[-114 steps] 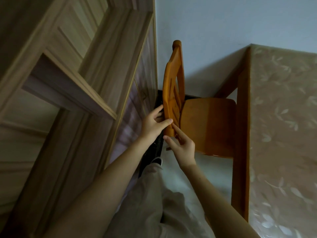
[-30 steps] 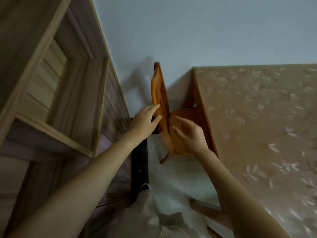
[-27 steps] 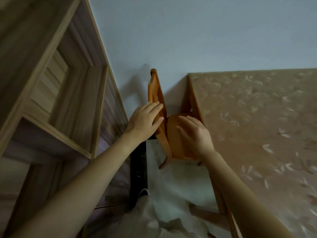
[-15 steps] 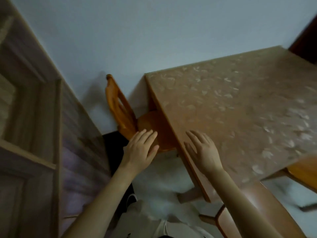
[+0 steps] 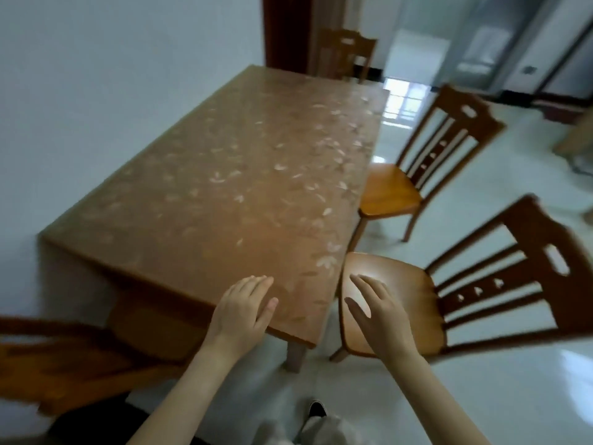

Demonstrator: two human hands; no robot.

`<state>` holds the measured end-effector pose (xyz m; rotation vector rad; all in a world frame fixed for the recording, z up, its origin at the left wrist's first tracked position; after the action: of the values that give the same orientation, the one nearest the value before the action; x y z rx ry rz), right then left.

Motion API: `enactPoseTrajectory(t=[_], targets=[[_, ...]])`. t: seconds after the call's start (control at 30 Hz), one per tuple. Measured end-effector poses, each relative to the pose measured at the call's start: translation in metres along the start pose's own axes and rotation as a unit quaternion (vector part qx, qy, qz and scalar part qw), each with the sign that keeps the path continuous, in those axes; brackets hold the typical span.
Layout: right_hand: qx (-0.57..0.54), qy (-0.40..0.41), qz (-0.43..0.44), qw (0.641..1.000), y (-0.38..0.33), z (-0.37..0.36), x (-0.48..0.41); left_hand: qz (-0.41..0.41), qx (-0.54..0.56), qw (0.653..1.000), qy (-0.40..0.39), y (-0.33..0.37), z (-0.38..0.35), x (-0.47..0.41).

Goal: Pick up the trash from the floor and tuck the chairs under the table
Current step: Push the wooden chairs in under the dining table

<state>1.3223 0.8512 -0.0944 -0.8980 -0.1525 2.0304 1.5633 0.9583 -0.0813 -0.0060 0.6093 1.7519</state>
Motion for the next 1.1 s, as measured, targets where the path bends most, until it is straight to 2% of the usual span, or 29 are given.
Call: enactPoseTrajectory(t=[0.23, 0.37, 0.63, 0.87, 1.1], targets=[[0.118, 0.074, -0.156, 0.978, 0.039, 0.065, 0.078, -0.136, 0.070, 0.985, -0.079, 0.052, -0.042, -0.027], [0.154, 0.106, -0.205, 0.961, 0.059, 0.103, 0.111, -0.194, 0.107, 0.970, -0.105, 0.102, -0.063, -0.030], [0.188, 0.167, -0.249, 0.935, 0.142, 0.174, 0.133, -0.301, 0.143, 0.937, -0.103, 0.232, -0.101, -0.036], [0.184, 0.166, -0.245, 0.937, 0.244, 0.260, 0.166, -0.292, 0.167, 0.934, -0.121, 0.363, -0.177, -0.010], [0.201, 0.177, -0.280, 0.922, 0.343, 0.349, 0.201, -0.340, 0.182, 0.911, -0.150, 0.508, -0.245, 0.003]])
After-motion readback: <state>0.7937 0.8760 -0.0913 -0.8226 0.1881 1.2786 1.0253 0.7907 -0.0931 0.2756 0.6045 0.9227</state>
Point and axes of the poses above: each hand's wrist, its own x-axis away from the middle knuckle, its own z-axis out of the back of the hand, y = z × x, the point moved 3 cm from there along -x, towards the middle knuckle, and after that the axes turned 15 degrees about y, right-handed, at the moved point
